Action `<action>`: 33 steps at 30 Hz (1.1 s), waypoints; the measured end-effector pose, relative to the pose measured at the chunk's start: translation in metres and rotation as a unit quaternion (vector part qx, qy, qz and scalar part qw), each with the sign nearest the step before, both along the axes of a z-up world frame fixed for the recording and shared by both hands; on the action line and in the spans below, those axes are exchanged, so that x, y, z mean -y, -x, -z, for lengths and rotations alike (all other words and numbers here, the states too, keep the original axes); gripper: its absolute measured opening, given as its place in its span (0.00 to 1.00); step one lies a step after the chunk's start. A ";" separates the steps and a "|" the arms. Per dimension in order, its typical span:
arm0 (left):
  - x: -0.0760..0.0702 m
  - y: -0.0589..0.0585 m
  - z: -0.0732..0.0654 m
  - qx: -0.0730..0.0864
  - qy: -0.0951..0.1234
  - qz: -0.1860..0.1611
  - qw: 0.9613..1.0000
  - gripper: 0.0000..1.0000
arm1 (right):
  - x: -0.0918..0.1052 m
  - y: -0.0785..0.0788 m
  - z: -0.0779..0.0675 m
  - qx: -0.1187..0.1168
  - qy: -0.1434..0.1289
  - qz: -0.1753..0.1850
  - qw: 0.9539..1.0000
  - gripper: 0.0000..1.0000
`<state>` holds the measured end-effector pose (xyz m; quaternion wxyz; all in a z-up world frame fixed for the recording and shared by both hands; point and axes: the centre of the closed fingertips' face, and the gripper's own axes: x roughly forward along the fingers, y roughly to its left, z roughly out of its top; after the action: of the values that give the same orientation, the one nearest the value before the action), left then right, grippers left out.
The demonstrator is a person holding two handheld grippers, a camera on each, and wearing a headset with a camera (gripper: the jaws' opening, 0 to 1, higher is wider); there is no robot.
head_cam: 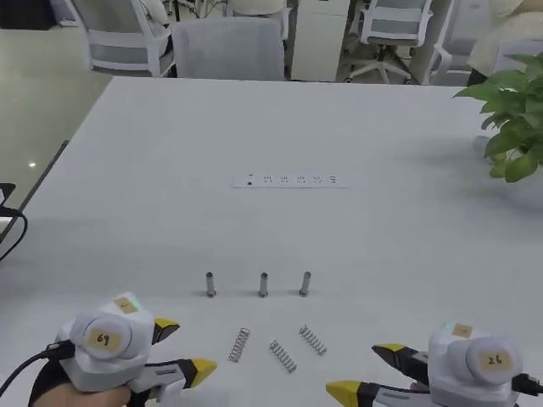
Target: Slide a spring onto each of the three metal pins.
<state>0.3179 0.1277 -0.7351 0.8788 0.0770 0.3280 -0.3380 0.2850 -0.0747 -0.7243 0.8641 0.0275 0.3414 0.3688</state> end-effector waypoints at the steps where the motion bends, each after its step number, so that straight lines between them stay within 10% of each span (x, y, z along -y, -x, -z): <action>1: 0.001 -0.001 0.001 -0.001 -0.002 0.002 1.000 0.44 | 0.000 0.000 0.000 0.000 0.000 0.001 1.000 0.63; 33: 0.035 -0.020 0.036 -0.042 -0.013 0.014 0.999 0.34 | 0.008 0.005 0.004 -0.007 -0.005 0.010 1.000 0.63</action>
<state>0.3381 0.0925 -0.7714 0.8582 0.0784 0.3681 -0.3492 0.2804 -0.0831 -0.7283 0.8654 0.0376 0.3450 0.3614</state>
